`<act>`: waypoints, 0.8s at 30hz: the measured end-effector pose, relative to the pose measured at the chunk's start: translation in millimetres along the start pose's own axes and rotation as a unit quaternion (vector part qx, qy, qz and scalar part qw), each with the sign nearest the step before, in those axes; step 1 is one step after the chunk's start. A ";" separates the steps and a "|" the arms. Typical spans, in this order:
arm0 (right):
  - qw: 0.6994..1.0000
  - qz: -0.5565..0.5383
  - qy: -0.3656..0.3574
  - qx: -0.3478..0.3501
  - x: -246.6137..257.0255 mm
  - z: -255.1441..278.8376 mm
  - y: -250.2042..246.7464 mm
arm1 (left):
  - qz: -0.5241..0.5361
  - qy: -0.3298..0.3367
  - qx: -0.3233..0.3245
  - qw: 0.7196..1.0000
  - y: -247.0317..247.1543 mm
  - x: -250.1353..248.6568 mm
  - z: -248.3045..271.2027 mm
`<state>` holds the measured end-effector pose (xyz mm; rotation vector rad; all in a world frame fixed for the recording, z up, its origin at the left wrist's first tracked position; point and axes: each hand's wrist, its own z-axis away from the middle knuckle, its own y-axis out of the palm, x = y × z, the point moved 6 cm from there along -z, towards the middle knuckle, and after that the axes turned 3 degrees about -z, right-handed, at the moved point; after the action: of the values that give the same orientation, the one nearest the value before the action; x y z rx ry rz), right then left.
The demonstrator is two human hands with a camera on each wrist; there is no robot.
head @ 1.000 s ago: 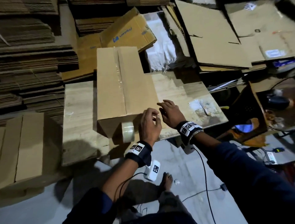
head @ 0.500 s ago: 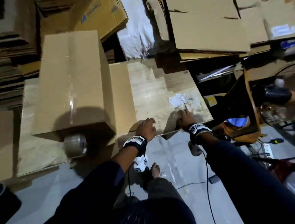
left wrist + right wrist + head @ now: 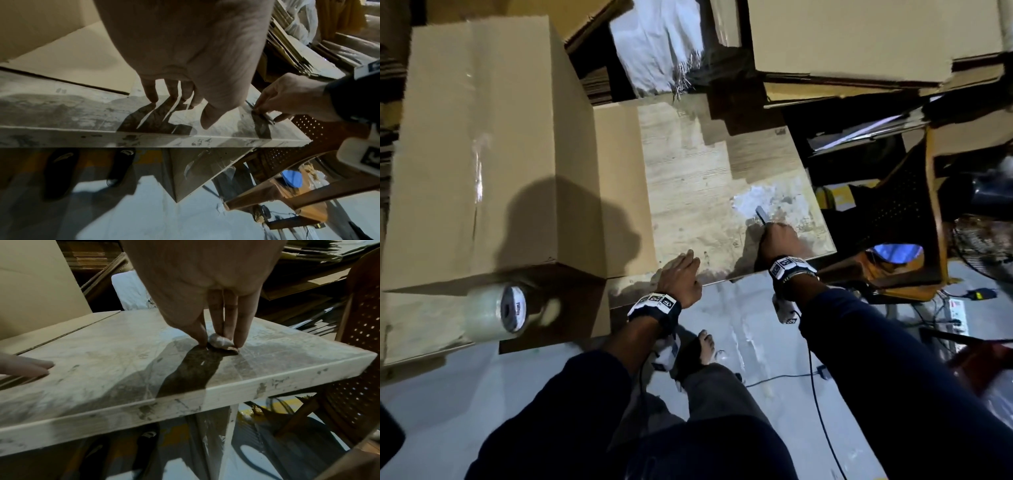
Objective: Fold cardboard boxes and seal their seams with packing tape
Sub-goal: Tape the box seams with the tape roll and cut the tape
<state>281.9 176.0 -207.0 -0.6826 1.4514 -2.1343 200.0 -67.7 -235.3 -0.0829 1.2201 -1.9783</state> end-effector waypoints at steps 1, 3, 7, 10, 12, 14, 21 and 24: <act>1.000 -0.004 -0.002 0.000 3.9 2.8 0.3 | 0.016 0.001 0.001 1.000 -2.9 0.5 1.0; 0.999 -0.035 0.004 -0.004 6.8 6.7 1.7 | 0.058 0.001 0.005 0.998 -8.7 1.0 4.0; 0.991 -0.129 0.018 -0.008 33.3 16.8 -18.0 | 0.122 0.009 -0.055 0.991 -27.7 7.4 15.2; 0.978 -0.208 -0.012 -0.029 77.6 25.4 -49.2 | 0.184 0.021 -0.136 0.973 -59.2 13.4 33.2; 0.964 -0.259 -0.051 -0.042 116.0 33.4 -68.6 | 0.201 0.037 -0.184 0.961 -86.9 15.9 49.0; 0.943 -0.314 -0.096 -0.056 161.9 47.7 -87.4 | 0.250 0.040 -0.206 0.945 -115.2 21.7 68.7; 0.897 -0.382 -0.221 0.001 327.1 107.9 -133.5 | 0.345 0.046 -0.324 0.880 -210.3 79.3 158.3; 0.897 -0.347 -0.272 0.033 381.1 133.7 -140.8 | 0.309 0.006 -0.378 0.872 -225.6 125.7 199.7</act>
<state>60.2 -110.2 20.6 -1.8123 0.8872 -2.1623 68.0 -244.6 5.3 -0.0581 1.7076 -0.8825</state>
